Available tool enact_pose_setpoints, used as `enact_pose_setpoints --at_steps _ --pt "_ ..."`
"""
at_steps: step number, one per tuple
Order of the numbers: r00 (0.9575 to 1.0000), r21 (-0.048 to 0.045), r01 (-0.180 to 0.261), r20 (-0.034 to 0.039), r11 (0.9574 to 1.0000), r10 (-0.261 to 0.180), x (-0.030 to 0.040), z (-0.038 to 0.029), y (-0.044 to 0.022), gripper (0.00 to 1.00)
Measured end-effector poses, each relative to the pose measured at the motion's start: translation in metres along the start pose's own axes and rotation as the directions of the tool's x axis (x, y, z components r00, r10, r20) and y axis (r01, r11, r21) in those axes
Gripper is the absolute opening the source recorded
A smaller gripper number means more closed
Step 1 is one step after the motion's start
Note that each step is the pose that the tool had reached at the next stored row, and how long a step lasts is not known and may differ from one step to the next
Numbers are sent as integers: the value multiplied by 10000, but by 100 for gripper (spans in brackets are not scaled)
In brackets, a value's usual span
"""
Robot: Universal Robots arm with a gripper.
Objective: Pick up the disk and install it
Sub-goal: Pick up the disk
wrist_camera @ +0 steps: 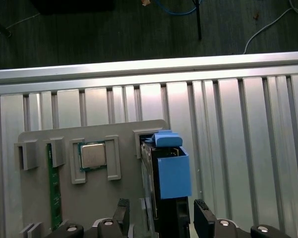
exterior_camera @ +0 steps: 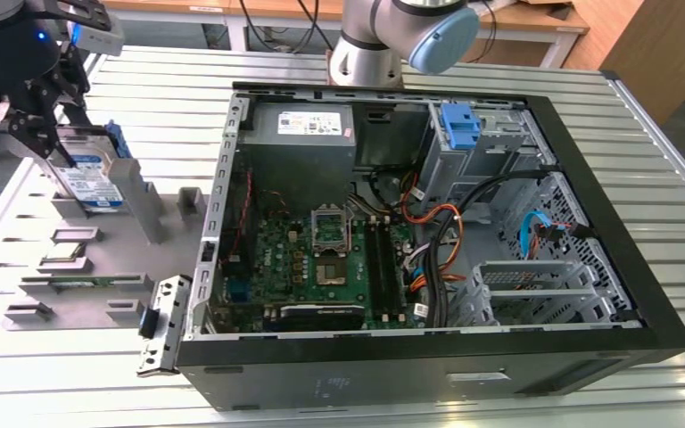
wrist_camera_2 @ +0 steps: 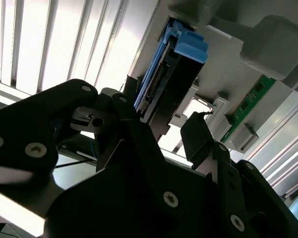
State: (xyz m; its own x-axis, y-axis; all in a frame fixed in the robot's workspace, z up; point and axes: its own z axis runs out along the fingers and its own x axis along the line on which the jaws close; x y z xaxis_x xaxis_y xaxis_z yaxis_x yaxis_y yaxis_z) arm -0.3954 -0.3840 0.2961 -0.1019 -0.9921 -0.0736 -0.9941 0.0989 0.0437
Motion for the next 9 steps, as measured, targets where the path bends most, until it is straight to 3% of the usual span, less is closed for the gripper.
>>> enact_pose_setpoints --at_steps 7,8,9 --pt "10000 0 0 0 10000 0 -1 0 0 61" --pt "10000 0 0 0 10000 0 -1 0 0 54" --pt "10000 0 0 0 10000 0 -1 0 0 54"
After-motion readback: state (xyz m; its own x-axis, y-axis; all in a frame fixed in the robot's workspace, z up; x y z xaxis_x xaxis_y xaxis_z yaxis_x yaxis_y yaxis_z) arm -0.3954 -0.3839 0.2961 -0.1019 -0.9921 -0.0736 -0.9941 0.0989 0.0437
